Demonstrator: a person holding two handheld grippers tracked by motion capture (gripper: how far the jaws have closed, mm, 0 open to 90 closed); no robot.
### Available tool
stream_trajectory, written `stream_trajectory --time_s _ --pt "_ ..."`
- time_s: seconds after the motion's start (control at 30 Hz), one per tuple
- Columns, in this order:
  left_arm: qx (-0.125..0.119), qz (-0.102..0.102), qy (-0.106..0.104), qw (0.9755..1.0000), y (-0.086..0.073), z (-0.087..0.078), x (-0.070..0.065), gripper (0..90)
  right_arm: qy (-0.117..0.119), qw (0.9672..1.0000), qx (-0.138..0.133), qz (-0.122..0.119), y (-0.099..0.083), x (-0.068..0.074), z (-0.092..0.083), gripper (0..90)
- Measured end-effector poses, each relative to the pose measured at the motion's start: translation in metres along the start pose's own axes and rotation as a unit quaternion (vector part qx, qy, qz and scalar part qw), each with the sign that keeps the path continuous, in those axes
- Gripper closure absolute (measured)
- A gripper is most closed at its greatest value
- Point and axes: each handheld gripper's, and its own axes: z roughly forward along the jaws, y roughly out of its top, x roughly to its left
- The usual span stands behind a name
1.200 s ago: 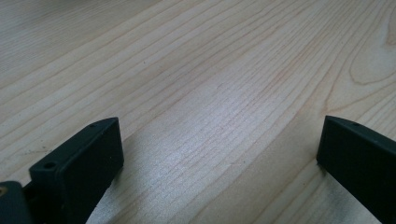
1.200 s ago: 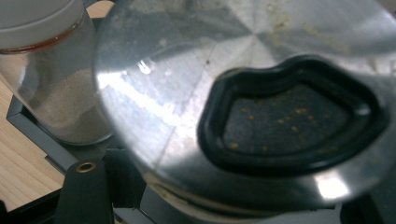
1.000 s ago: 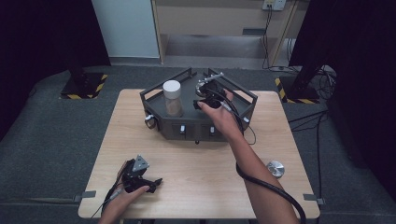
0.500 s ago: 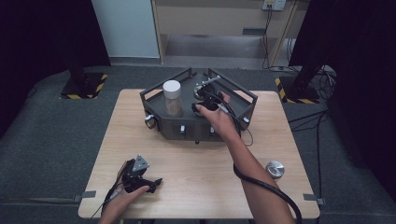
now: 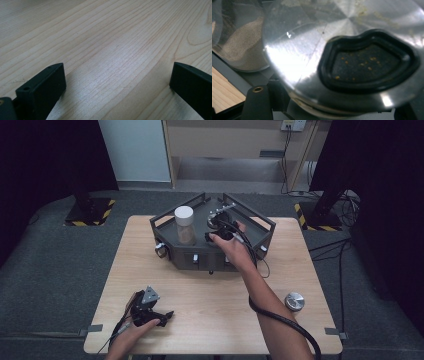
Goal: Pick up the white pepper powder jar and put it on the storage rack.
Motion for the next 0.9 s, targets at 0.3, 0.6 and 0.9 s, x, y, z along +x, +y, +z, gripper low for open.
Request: stream_trajectory --time_s 0.3,0.6,0.9 --pt "-0.001 0.000 0.000 1.0000 0.000 0.000 0.000 0.0 0.008 0.9999 -0.004 0.012 -0.003 -0.005 0.001 30.7" --pt "-0.001 0.000 0.000 1.0000 0.000 0.000 0.000 0.0 0.011 0.9998 -0.010 0.015 -0.007 -0.006 0.002 30.0" --pt "-0.001 0.000 0.000 1.0000 0.000 0.000 0.000 0.0 0.007 0.9995 -0.027 0.012 -0.017 -0.006 -0.008 13.0"
